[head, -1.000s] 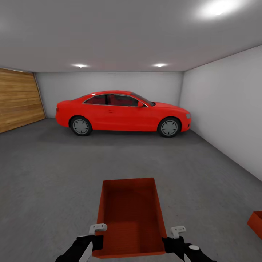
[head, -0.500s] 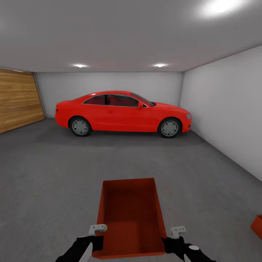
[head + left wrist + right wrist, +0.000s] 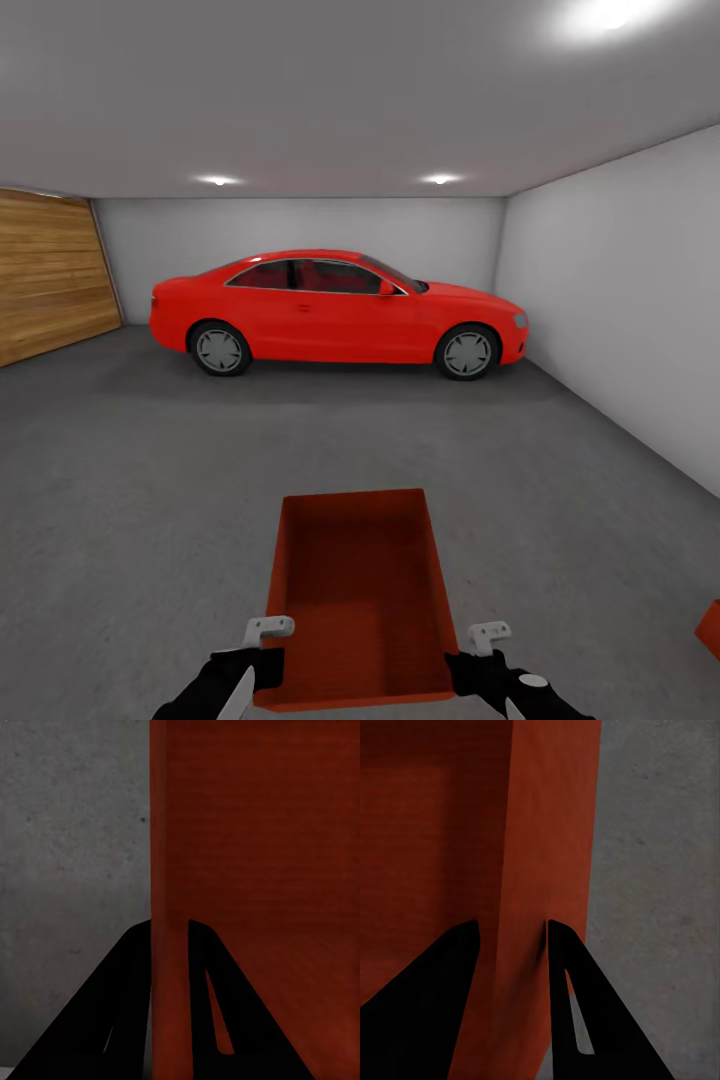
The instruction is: Move the two storage containers from the living room to the garage. In the garage, place one container on the floor and stack the other container on top of it (either order is fine).
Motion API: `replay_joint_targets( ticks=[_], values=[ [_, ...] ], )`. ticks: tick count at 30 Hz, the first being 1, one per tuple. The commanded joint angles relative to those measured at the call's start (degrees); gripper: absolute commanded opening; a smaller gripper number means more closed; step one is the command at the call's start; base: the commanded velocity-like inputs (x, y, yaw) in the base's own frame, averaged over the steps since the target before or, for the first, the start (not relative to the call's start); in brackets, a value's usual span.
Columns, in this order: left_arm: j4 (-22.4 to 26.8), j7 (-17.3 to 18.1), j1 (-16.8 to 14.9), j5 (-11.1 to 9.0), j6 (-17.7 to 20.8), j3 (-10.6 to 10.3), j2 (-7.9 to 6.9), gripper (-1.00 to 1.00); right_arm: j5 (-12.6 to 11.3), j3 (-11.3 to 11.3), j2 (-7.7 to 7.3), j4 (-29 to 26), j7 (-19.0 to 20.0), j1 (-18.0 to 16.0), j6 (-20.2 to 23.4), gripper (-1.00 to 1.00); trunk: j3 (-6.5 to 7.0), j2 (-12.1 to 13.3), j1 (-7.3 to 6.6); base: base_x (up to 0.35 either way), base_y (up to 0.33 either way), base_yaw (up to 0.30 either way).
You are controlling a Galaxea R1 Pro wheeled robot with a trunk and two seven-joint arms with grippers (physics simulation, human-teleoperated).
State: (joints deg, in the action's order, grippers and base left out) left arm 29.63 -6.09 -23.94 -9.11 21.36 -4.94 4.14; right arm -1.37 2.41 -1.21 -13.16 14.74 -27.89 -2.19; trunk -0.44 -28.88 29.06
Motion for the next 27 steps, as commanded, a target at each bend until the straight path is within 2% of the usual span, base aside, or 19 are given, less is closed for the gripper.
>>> replay_joint_targets(
  ticks=[1,23,27],
  values=[
    [0.87,-1.52,-0.05,1.52,-1.76,0.45,-0.01,-1.00,-0.20,2.34,1.39,0.17,1.17,0.04,-0.27,-1.00,-0.05,-0.06,0.02,0.000,0.000,0.000],
    [0.87,-1.52,-0.05,1.46,-1.77,0.45,-0.01,-1.00,-0.21,2.34,1.39,0.15,1.17,0.05,-0.27,-1.00,-0.05,-0.06,0.02,0.000,-0.010,0.000],
    [0.87,-1.52,-0.05,1.48,-1.76,0.45,-0.01,-1.00,-0.21,2.34,1.39,0.20,1.17,0.06,-0.27,-1.00,-0.05,-0.06,0.02,0.177,0.000,0.000]
  ],
)
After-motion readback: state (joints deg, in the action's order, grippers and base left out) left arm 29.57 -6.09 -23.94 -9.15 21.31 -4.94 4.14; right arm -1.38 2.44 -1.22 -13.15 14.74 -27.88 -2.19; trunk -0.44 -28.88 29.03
